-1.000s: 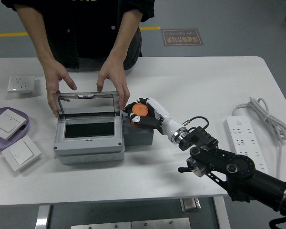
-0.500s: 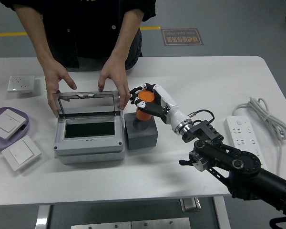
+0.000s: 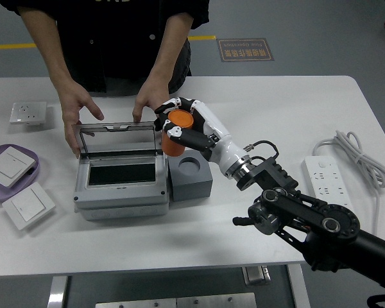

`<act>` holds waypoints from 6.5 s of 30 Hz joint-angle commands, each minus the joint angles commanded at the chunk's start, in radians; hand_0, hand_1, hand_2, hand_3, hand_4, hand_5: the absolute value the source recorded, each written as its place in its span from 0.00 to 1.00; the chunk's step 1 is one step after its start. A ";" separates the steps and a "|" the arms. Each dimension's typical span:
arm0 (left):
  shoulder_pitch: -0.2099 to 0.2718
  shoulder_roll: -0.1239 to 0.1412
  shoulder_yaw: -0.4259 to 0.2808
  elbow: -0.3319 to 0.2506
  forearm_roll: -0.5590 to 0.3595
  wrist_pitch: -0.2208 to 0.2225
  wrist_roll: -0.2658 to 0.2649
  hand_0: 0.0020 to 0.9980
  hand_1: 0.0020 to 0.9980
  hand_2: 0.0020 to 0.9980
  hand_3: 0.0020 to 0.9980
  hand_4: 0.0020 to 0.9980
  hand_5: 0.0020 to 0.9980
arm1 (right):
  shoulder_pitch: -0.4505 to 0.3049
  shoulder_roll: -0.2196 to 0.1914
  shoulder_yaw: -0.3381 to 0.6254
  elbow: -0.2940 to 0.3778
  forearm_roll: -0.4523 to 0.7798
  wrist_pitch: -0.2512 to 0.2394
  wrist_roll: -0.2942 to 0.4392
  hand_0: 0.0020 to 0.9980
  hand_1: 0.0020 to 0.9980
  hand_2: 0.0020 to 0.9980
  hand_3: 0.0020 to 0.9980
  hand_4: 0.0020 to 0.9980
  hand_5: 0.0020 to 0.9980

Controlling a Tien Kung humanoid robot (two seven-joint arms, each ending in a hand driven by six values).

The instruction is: Pick up the cylinder from the cube,place it in the box,flap close box

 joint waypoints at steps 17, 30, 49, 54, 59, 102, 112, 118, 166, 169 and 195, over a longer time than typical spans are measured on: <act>0.000 0.008 0.022 0.001 -0.019 -0.001 -0.001 0.66 0.67 0.61 0.68 0.70 0.36 | 0.176 0.048 -0.170 0.087 0.012 -0.012 -0.183 0.04 0.17 0.27 0.19 0.00 0.00; -0.012 0.007 0.033 0.002 -0.024 -0.002 0.003 0.66 0.67 0.61 0.68 0.71 0.38 | 0.202 0.083 -0.123 -0.020 -0.449 0.094 -0.466 0.02 0.15 0.25 0.18 0.00 0.00; -0.026 0.009 0.023 0.004 -0.005 -0.006 0.004 0.66 0.67 0.61 0.68 0.71 0.38 | 0.213 0.116 -0.150 -0.104 -0.893 0.101 -0.503 0.70 0.67 0.65 0.63 0.34 0.00; -0.028 0.009 0.028 0.004 -0.012 -0.005 0.004 0.66 0.67 0.61 0.68 0.71 0.38 | 0.224 0.121 -0.153 -0.114 -0.984 0.124 -0.547 0.72 0.68 0.67 0.66 0.38 0.00; -0.030 0.008 0.030 0.004 -0.015 -0.005 0.004 0.66 0.67 0.61 0.68 0.71 0.38 | 0.231 0.122 -0.162 -0.122 -0.992 0.131 -0.565 0.72 0.68 0.67 0.66 0.38 0.00; -0.040 -0.002 -0.033 -0.004 0.064 -0.006 0.013 0.66 0.67 0.61 0.68 0.70 0.38 | 0.215 0.085 -0.179 -0.076 -0.739 0.038 -0.430 0.89 0.77 0.75 0.80 1.00 0.52; -0.044 -0.001 -0.025 -0.003 0.058 -0.006 0.014 0.66 0.67 0.61 0.68 0.69 0.38 | 0.310 -0.014 -0.131 -0.016 -0.429 0.051 -0.393 0.84 0.73 0.73 0.76 0.96 0.54; -0.047 0.005 -0.018 -0.003 0.054 -0.007 0.015 0.66 0.67 0.61 0.68 0.69 0.37 | 0.386 -0.030 -0.159 -0.124 -0.317 0.061 -0.392 0.83 0.73 0.72 0.76 0.94 0.55; -0.030 -0.001 -0.083 -0.009 0.106 -0.004 0.017 0.66 0.67 0.61 0.68 0.68 0.37 | 0.258 -0.169 -0.142 0.064 -0.236 0.088 -0.350 0.78 0.72 0.73 0.78 0.90 0.60; -0.019 0.000 -0.064 -0.008 0.083 -0.001 0.014 0.66 0.67 0.61 0.68 0.68 0.37 | 0.213 -0.205 -0.060 0.119 -0.297 0.083 -0.367 0.78 0.72 0.73 0.78 0.89 0.61; 0.040 0.018 0.041 -0.023 0.033 0.012 0.000 0.66 0.67 0.61 0.68 0.69 0.37 | -0.255 -0.240 0.506 0.114 -0.470 0.090 -0.334 0.79 0.72 0.72 0.76 0.87 0.63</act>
